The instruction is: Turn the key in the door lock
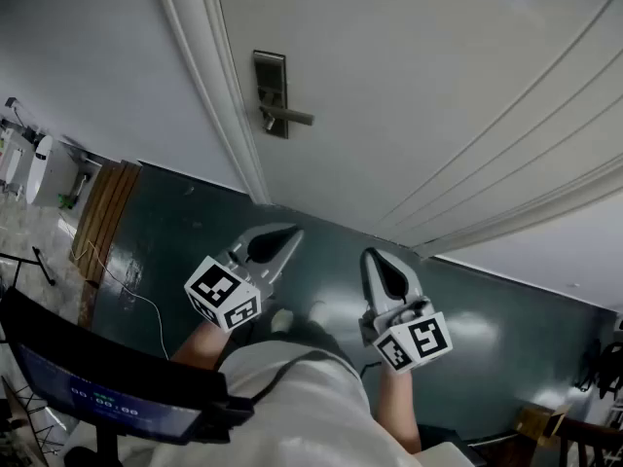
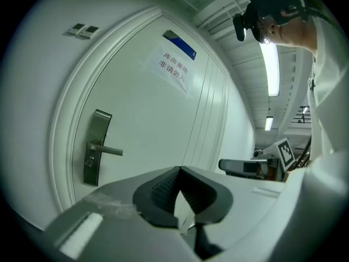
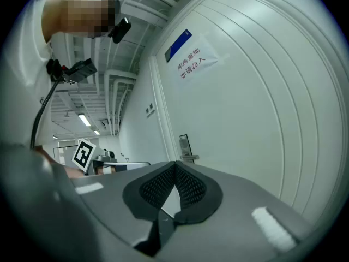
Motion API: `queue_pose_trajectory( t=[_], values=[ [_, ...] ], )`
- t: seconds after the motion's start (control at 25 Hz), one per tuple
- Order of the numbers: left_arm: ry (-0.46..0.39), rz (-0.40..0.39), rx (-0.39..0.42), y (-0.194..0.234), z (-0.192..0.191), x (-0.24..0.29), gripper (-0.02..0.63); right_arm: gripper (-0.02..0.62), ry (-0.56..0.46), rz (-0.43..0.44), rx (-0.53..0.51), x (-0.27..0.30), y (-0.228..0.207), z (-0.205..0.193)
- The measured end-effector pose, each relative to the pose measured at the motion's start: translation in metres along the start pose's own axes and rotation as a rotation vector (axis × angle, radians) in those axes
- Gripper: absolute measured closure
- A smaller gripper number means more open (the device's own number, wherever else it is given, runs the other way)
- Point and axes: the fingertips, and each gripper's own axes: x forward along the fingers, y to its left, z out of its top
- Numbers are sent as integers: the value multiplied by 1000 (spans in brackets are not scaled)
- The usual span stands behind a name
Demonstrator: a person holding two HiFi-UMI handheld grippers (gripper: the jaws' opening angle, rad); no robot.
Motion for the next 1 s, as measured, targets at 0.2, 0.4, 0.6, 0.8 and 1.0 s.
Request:
queue_pose_trajectory(
  t=[0.2, 0.4, 0.6, 0.8, 1.0],
  values=[
    [-25, -3, 4, -17, 2, -17, 600, 589, 12, 21, -14, -11, 21, -5],
    [-50, 38, -2, -22, 5, -25, 600, 589, 23, 49, -29, -19, 19, -5],
    [-60, 59, 4, -31, 7, -18, 600, 589, 7, 78, -38, -25, 10, 3],
    [-73, 85, 4, -39, 7, -7, 600, 589, 6, 98, -41, -33, -5, 5],
    [-68, 124, 2, -44, 0, -2, 600, 589, 25, 114, -37, -42, -18, -2]
  ],
)
